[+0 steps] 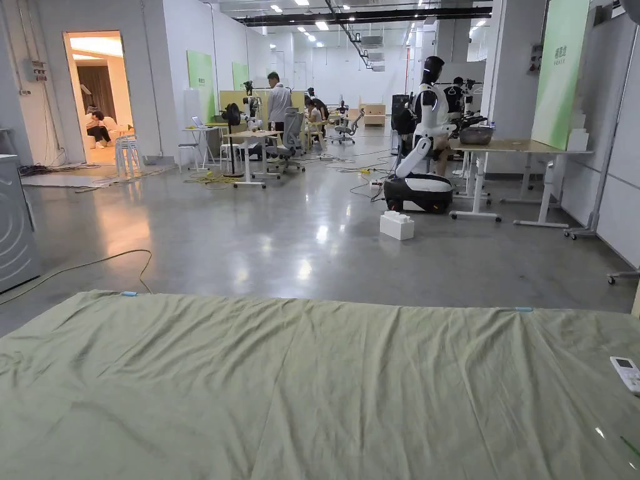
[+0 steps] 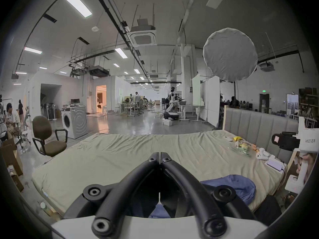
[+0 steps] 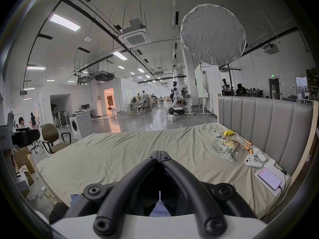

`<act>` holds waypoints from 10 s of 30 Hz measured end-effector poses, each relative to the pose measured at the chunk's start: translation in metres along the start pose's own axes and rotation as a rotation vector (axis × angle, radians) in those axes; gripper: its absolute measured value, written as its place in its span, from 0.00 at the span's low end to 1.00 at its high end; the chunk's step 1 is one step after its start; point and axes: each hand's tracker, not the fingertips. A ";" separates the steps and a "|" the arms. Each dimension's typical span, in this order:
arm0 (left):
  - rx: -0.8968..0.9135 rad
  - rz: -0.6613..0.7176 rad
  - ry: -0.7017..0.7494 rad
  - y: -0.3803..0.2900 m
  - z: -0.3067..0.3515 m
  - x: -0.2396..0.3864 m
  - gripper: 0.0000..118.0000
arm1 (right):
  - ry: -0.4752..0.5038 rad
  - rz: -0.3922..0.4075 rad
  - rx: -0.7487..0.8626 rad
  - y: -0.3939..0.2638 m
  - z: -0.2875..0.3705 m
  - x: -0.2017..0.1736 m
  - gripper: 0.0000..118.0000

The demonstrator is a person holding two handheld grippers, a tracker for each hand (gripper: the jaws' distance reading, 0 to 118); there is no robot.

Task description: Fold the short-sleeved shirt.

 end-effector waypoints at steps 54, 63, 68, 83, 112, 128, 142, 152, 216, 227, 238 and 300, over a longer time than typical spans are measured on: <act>-0.975 -0.155 -0.106 -0.229 -0.259 0.014 0.10 | 0.036 0.051 -0.521 -0.071 -0.148 0.076 0.03; -1.027 -0.113 -0.115 -0.226 -0.271 0.007 0.10 | 0.106 0.224 -0.889 -0.145 -0.302 0.121 0.74; -1.018 -0.085 -0.110 -0.227 -0.270 0.005 0.10 | 0.093 0.121 -0.953 -0.173 -0.312 0.138 0.53; -0.511 0.113 -0.201 -0.107 -0.165 -0.027 0.07 | 0.133 0.018 -0.494 -0.029 -0.199 0.109 0.05; 0.238 0.239 -0.108 0.256 -0.125 -0.109 0.05 | -0.148 0.128 0.332 0.337 -0.121 0.088 0.05; 0.154 0.155 0.007 0.268 -0.218 -0.096 0.05 | -0.242 0.286 0.328 0.342 -0.187 0.063 0.05; 0.105 0.145 0.111 0.264 -0.310 -0.097 0.05 | -0.287 0.284 0.263 0.334 -0.300 0.047 0.05; 0.038 0.098 0.130 0.228 -0.368 -0.097 0.05 | -0.304 0.285 0.205 0.320 -0.373 0.045 0.05; 0.020 -0.004 0.101 -0.026 -0.008 -0.016 0.78 | -0.104 0.043 0.035 -0.018 -0.003 0.031 0.71; -0.039 -0.114 0.050 -0.019 -0.006 0.023 0.00 | -0.039 0.113 0.055 -0.009 -0.005 0.005 0.00; 0.009 -0.075 0.039 -0.016 -0.005 0.018 0.00 | -0.029 0.104 0.023 -0.013 -0.004 0.004 0.00; -0.793 0.073 -0.053 -0.208 -0.117 -0.057 0.07 | -0.149 -0.102 -0.623 -0.159 -0.065 0.112 0.04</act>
